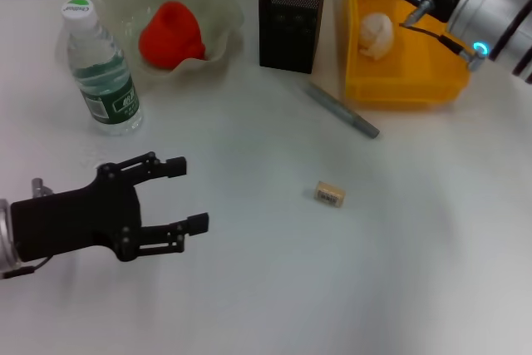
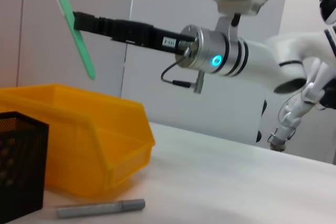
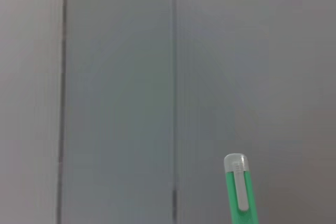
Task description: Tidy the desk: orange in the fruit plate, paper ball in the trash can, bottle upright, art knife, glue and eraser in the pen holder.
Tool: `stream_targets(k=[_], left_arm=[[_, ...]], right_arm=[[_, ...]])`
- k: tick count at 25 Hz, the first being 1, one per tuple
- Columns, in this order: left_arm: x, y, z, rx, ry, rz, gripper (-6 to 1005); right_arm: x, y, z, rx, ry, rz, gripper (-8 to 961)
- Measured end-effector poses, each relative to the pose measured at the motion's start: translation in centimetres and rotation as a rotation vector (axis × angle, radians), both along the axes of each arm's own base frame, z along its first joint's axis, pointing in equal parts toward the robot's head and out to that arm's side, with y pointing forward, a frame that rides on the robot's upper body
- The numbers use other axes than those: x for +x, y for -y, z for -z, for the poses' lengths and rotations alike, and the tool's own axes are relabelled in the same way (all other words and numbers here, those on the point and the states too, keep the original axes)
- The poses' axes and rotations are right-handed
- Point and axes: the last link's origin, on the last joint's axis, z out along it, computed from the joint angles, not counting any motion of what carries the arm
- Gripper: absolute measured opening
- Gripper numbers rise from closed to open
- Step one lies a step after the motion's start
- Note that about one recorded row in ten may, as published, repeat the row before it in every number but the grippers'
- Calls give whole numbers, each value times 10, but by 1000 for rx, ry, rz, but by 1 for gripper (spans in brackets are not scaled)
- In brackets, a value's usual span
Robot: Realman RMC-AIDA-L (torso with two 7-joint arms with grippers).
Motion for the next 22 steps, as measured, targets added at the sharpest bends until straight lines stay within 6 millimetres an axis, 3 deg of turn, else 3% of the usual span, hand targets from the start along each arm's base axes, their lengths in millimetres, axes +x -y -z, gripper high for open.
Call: stream_targets(k=[11, 22], left_arm=[[16, -11, 7, -59, 55, -35, 863], [20, -14, 6, -96, 86, -86, 864]], right_arm=[[-11, -12, 28, 188, 243, -95, 160], [-21, -23, 31, 276, 363, -140, 158]])
